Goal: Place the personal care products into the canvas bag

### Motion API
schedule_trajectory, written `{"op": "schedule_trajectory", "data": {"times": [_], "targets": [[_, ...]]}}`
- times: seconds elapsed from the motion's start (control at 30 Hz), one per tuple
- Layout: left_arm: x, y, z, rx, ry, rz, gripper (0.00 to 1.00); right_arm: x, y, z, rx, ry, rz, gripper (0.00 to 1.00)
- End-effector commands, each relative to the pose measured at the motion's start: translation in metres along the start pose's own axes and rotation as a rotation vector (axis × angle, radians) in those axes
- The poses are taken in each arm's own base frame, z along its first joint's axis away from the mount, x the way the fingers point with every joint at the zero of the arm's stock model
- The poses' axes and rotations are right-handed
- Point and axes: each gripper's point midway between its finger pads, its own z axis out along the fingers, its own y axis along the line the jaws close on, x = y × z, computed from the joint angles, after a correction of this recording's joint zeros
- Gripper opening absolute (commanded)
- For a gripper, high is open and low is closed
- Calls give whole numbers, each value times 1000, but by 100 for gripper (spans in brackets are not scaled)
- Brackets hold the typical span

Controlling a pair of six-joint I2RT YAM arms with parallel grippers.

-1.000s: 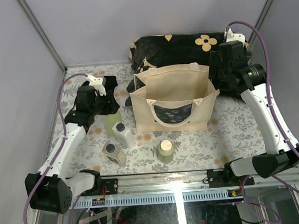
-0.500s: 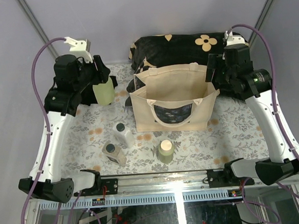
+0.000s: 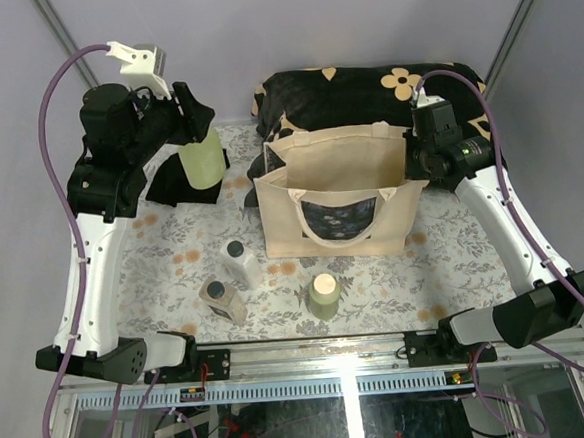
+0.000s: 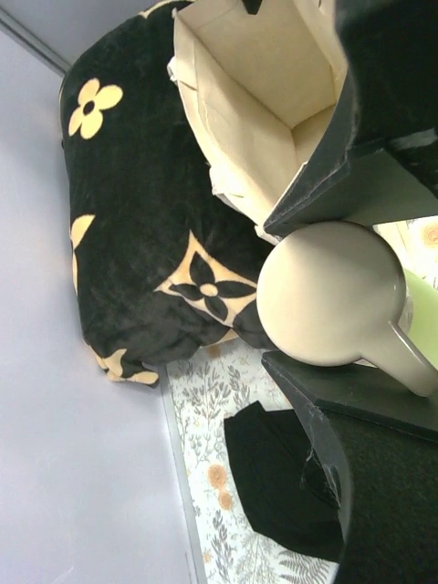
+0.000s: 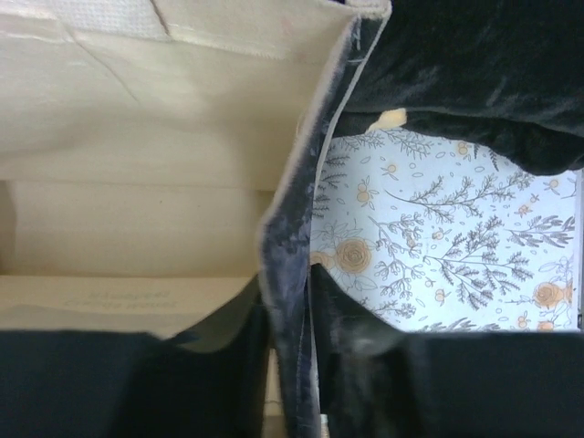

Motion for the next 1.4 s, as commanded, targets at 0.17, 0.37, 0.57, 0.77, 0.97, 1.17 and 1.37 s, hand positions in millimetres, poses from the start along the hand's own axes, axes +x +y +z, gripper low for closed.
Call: {"op": "schedule_trajectory", "data": {"times": [0.17, 0.37, 0.57, 0.77, 0.97, 1.17, 1.37], "targets": [[-64, -54, -17, 216, -236, 12, 0, -7, -7, 6, 57, -22, -3, 0], [-78, -75, -24, 301, -285, -4, 0, 4, -9, 15, 74, 5, 3, 0], [-89, -95, -24, 371, -324, -21, 0, 11, -8, 23, 77, 25, 5, 0], [-90, -112, -16, 433, -332, -37, 0, 15, -3, 27, 54, 35, 10, 0], [-98, -134, -18, 510, -359, -61, 0, 20, -2, 33, 55, 50, 9, 0], [-97, -162, -12, 592, -360, -87, 0, 16, 5, 36, 25, 52, 4, 0], [-97, -186, -9, 646, -358, -93, 0, -2, 21, 29, -50, 12, -3, 0]]}}
